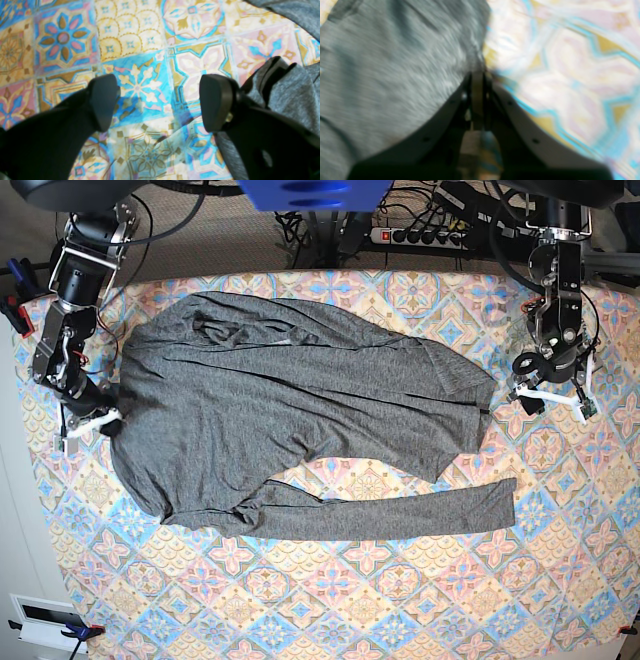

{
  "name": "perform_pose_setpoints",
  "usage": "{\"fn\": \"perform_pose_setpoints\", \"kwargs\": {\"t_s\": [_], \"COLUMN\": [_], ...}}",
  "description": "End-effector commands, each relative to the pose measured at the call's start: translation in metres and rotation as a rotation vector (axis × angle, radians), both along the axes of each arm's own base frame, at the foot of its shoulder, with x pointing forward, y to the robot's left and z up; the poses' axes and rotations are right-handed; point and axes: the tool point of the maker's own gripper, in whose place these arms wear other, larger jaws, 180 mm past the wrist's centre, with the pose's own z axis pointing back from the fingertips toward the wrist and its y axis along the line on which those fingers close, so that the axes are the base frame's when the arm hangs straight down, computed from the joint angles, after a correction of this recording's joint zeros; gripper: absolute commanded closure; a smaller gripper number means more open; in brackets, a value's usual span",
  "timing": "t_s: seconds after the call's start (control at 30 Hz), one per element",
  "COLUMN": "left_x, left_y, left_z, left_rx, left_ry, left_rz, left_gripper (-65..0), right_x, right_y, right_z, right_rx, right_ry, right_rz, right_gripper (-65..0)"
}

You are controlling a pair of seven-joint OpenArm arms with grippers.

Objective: Layout the t-shirt on the table in an organized manner, then fold the t-shirt properly
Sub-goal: 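Pull the shirt edge with the right gripper away from the left gripper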

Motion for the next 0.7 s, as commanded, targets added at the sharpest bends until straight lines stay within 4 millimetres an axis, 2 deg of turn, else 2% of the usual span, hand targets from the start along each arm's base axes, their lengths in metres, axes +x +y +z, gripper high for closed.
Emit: {"fn": "perform_pose_setpoints", "kwargs": {"t_s": [0.0, 0.23, 0.5, 0.67], "left_x": [0.007, 0.007, 0.009, 0.009], "left_y": [0.008, 0.008, 0.007, 0.007], "left_z": [0.013, 0.014, 0.014, 0.014], "left_rx": [0.044, 0.045, 0.039, 0.038], "left_ry": [-0.038, -0.038, -0.042, -0.044], "left_rz": [-0.002, -0.002, -0.002, -0.002], "left_gripper": [-50.2, -50.2, -50.2, -50.2], "right_x": [0.007, 0.004, -0.015, -0.017], "right_y": [-0.016, -0.037, -0.085, -0.088], "right_z": [0.015, 0.014, 0.026, 0.026], "right_rx": [-0.054, -0.233, -0.278, -0.279], "right_ry": [-0.033, -0.01, -0.013, -0.008], "right_rz": [-0.006, 0.017, -0.123, -0.133], "right_gripper": [0.0, 0.0, -0.1, -0.2]}}
